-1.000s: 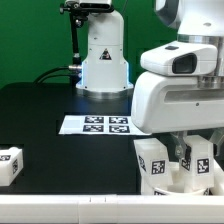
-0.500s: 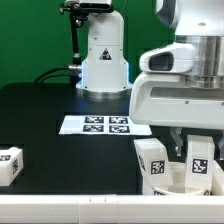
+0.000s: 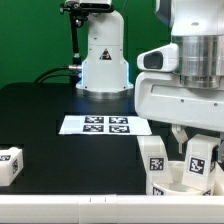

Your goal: Assemble stool

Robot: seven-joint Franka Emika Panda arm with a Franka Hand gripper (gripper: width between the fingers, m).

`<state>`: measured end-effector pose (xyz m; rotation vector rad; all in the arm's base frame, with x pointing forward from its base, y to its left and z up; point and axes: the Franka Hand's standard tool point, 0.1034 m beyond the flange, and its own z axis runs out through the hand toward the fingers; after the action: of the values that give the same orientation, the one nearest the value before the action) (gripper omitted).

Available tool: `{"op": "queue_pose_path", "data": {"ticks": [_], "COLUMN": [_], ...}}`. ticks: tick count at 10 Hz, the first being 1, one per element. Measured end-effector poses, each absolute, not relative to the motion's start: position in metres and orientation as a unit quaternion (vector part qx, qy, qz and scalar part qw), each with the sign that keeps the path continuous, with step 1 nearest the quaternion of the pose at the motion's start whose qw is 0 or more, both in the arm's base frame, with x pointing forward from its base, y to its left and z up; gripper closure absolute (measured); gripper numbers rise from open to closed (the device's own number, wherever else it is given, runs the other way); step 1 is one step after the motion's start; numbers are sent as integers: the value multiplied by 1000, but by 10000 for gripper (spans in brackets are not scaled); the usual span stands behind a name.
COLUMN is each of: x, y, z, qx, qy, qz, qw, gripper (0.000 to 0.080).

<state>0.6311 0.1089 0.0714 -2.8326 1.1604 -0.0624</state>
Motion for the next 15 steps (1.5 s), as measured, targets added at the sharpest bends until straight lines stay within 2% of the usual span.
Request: {"op": "queue_pose_path", "data": {"ticks": [3,4,9,11,12,13,14,15], "x": [636,639,636,636,635,635,634,633], "y": [118,114,119,125,126,126,125,125], "z": [75,74,69,69,69,69,69,72], "qx": [-751,-674,-532,-474,-489,-505,-527,-561], "qy": [657,733,841,873,864,855,842,820], "qz": [-3,-14,9,7,7,4,3,7], "qw": [65,93,97,116,114,114,113,110], "gripper": [465,465,465,465,402,267,267,172]}}
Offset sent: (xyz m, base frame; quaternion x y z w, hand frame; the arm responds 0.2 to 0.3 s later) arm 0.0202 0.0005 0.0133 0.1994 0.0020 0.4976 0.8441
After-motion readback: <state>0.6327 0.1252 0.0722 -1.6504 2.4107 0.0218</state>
